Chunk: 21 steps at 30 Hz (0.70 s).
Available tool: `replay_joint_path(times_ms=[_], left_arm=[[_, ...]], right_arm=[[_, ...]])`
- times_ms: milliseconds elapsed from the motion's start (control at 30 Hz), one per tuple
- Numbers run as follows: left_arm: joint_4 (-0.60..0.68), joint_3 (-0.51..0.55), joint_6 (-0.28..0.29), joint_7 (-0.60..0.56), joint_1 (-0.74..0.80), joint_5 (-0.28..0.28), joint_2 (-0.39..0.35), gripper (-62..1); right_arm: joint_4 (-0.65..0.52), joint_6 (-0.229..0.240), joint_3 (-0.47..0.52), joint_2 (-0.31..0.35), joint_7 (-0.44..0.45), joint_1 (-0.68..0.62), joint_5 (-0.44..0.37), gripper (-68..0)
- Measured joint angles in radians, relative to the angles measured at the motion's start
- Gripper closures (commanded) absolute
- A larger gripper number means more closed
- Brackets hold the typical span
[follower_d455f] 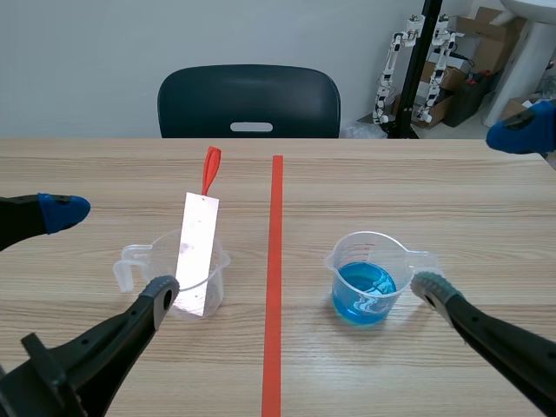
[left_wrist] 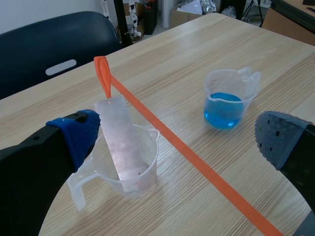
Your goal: Do the redox reaction experiment. return to the home posture
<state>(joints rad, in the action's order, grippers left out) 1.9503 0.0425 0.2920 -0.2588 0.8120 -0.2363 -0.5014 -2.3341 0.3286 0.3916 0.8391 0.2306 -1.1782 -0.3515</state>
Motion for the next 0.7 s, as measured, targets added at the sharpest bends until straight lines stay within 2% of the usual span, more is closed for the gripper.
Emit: replay_joint_path(times_ms=[167,300,333,700], left_arm=[[0.0,0.0,0.0,0.0,0.0,0.0,0.0,-62.3],[0.0,0.0,0.0,0.0,0.0,0.0,0.0,-62.3],[0.0,0.0,0.0,0.0,0.0,0.0,0.0,-62.3],[0.0,0.0,0.0,0.0,0.0,0.001,0.0,-62.3]], right_arm=[[0.0,-0.006,0.0,0.0,-0.01,0.0,0.024,-67.9],[0.005,-0.101,0.0,0.0,-0.033,0.0,0.021,-67.9],[0.008,-0.108,0.0,0.0,-0.034,0.0,0.014,-67.9],[0.086,-0.112,-0.002,0.0,-0.014,0.0,-0.015,-67.9]])
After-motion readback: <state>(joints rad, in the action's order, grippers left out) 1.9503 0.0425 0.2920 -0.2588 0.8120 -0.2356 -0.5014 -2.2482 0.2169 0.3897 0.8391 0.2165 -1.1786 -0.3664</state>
